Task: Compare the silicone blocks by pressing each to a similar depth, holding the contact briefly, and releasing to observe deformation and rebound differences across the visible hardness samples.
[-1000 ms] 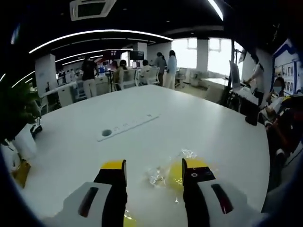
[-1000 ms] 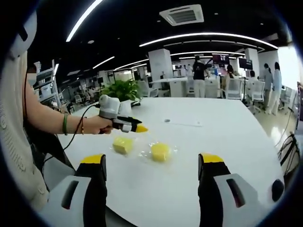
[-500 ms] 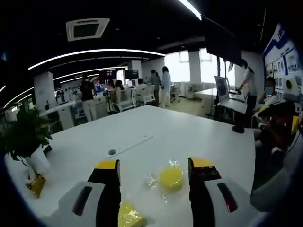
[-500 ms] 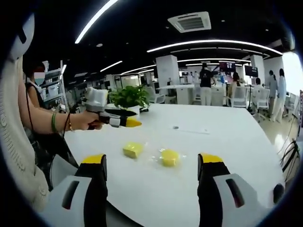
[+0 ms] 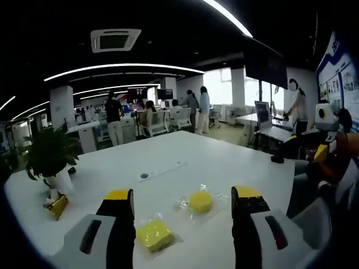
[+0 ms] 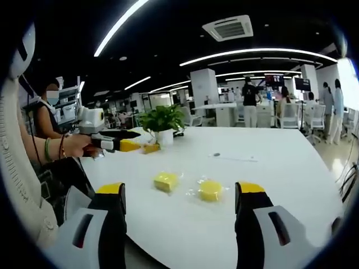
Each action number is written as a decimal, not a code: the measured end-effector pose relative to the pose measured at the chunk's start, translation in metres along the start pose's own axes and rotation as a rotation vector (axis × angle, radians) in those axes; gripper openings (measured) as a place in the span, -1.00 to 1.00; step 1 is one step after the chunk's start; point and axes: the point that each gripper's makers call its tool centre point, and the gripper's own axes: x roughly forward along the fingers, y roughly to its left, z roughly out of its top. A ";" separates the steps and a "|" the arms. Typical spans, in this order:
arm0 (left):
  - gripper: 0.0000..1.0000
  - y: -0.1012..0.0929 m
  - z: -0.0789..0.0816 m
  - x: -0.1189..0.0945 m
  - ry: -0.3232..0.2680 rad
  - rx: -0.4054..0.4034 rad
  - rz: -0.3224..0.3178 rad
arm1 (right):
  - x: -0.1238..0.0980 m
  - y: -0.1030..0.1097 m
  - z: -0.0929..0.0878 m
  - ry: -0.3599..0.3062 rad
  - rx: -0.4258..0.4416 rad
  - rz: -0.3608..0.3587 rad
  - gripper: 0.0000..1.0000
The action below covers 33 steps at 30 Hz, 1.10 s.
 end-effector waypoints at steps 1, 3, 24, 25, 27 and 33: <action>0.43 0.000 0.001 -0.004 -0.009 -0.012 0.000 | 0.001 0.000 0.000 -0.002 -0.001 -0.002 0.49; 0.46 0.000 0.001 -0.012 -0.020 -0.016 -0.004 | 0.004 0.001 0.001 -0.012 0.002 0.001 0.50; 0.62 0.020 -0.066 -0.091 0.025 -0.275 0.167 | 0.004 -0.015 -0.019 -0.019 0.059 -0.114 0.51; 0.64 0.022 -0.068 -0.093 0.032 -0.267 0.175 | 0.003 -0.015 -0.020 -0.023 0.064 -0.115 0.51; 0.65 0.023 -0.069 -0.099 0.035 -0.256 0.185 | 0.002 -0.013 -0.020 -0.036 0.084 -0.118 0.51; 0.67 0.028 -0.059 -0.110 -0.035 -0.276 0.189 | -0.001 -0.012 -0.024 -0.038 0.095 -0.134 0.49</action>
